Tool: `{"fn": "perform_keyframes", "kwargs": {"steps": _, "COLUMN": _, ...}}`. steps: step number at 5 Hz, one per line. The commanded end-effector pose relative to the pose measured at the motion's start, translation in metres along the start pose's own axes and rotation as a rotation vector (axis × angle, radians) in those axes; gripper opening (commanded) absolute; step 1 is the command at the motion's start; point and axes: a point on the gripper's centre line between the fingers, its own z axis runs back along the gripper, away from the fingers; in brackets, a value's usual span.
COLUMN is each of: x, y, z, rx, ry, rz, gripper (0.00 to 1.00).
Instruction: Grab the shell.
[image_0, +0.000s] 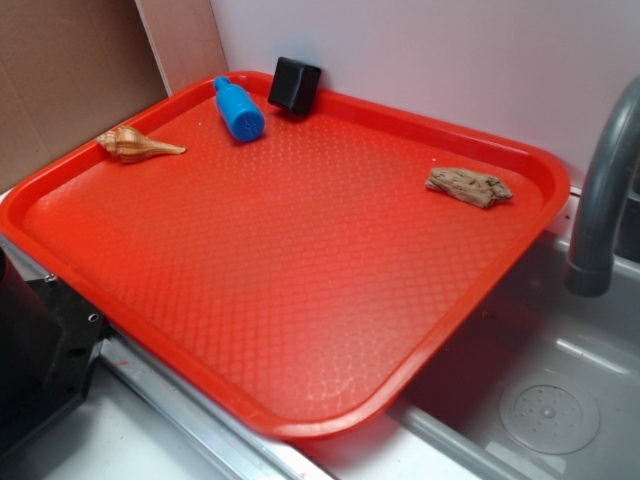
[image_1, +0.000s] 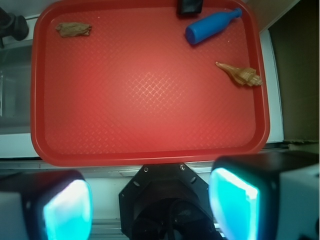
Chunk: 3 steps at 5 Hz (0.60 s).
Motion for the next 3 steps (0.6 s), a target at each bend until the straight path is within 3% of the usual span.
{"fn": "perform_keyframes", "kwargs": {"steps": 1, "x": 0.0, "y": 0.0, "z": 0.0, "rx": 0.0, "ry": 0.0, "rz": 0.0, "gripper": 1.0}}
{"fn": "perform_keyframes", "kwargs": {"steps": 2, "x": 0.023, "y": 0.038, "z": -0.042, "rx": 0.143, "ry": -0.051, "rz": -0.077, "gripper": 1.0}}
{"fn": "perform_keyframes", "kwargs": {"steps": 3, "x": 0.047, "y": 0.059, "z": -0.076, "rx": 0.114, "ry": -0.079, "rz": -0.19, "gripper": 1.0}}
